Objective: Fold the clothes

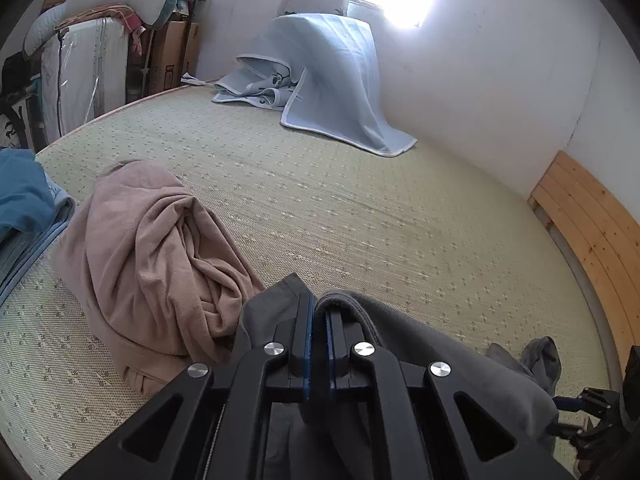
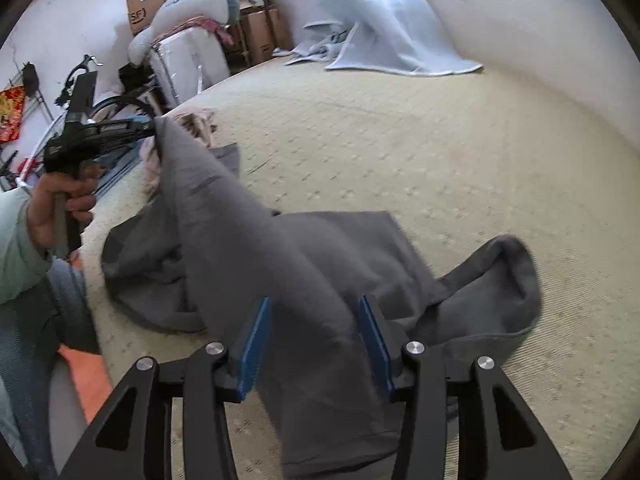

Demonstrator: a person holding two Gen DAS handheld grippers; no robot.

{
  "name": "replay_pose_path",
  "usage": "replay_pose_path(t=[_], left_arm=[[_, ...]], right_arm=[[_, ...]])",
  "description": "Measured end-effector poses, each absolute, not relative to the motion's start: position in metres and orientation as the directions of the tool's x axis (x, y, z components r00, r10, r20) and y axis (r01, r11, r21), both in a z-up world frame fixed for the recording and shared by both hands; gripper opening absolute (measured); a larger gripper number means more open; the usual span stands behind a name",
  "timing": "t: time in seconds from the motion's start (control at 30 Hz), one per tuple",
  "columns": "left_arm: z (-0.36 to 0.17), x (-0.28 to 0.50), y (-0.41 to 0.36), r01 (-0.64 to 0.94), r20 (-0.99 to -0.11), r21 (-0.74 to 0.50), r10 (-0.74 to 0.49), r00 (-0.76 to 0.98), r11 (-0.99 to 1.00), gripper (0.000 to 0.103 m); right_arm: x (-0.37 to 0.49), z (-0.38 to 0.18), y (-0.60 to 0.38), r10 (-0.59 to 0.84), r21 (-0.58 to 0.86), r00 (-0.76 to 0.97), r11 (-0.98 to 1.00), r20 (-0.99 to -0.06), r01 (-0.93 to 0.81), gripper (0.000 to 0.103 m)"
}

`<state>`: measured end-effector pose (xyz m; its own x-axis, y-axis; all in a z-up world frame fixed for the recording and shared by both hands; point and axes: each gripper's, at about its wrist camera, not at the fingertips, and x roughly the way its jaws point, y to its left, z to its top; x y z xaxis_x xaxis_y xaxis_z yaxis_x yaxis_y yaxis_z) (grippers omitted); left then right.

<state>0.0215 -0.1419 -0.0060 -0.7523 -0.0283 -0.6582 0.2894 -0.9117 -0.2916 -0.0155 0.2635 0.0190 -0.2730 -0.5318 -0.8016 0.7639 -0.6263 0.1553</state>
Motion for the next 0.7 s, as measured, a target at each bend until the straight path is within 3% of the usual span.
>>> replay_pose_path(t=[0.07, 0.1, 0.13, 0.4, 0.47, 0.57, 0.63, 0.7], left_arm=[[-0.006, 0.023, -0.142, 0.292, -0.654, -0.292, -0.033, -0.756, -0.911, 0.005], [-0.005, 0.024, -0.143, 0.295, -0.652, -0.294, -0.035, -0.757, -0.909, 0.005], [-0.006, 0.024, -0.145, 0.299, -0.652, -0.297, -0.036, -0.758, -0.907, 0.005], [-0.014, 0.031, -0.166, 0.349, -0.670, -0.339, -0.036, -0.741, -0.873, 0.005], [-0.014, 0.033, -0.167, 0.353, -0.671, -0.334, -0.043, -0.741, -0.874, 0.005], [-0.013, 0.036, -0.173, 0.364, -0.666, -0.335, -0.054, -0.744, -0.869, 0.005], [-0.014, 0.038, -0.180, 0.377, -0.667, -0.349, -0.056, -0.743, -0.858, 0.005], [-0.016, 0.040, -0.189, 0.393, -0.670, -0.382, -0.042, -0.742, -0.837, 0.005]], right_arm=[[-0.015, 0.014, 0.248, -0.493, 0.114, -0.277, -0.625, -0.825, 0.773, 0.039], [-0.017, 0.015, 0.245, -0.481, 0.092, -0.293, -0.629, -0.826, 0.772, 0.015], [-0.018, 0.017, 0.243, -0.470, 0.070, -0.311, -0.634, -0.826, 0.770, 0.008], [-0.043, 0.052, 0.240, -0.482, 0.041, -0.545, -0.774, -0.687, 0.632, 0.004], [-0.052, 0.047, 0.236, -0.469, 0.060, -0.555, -0.798, -0.687, 0.600, 0.005], [-0.062, 0.031, 0.224, -0.388, 0.010, -0.577, -0.836, -0.719, 0.549, 0.022], [-0.066, 0.028, 0.223, -0.352, -0.016, -0.602, -0.855, -0.717, 0.519, 0.055], [-0.070, 0.025, 0.223, -0.316, -0.042, -0.626, -0.872, -0.713, 0.488, 0.070]])
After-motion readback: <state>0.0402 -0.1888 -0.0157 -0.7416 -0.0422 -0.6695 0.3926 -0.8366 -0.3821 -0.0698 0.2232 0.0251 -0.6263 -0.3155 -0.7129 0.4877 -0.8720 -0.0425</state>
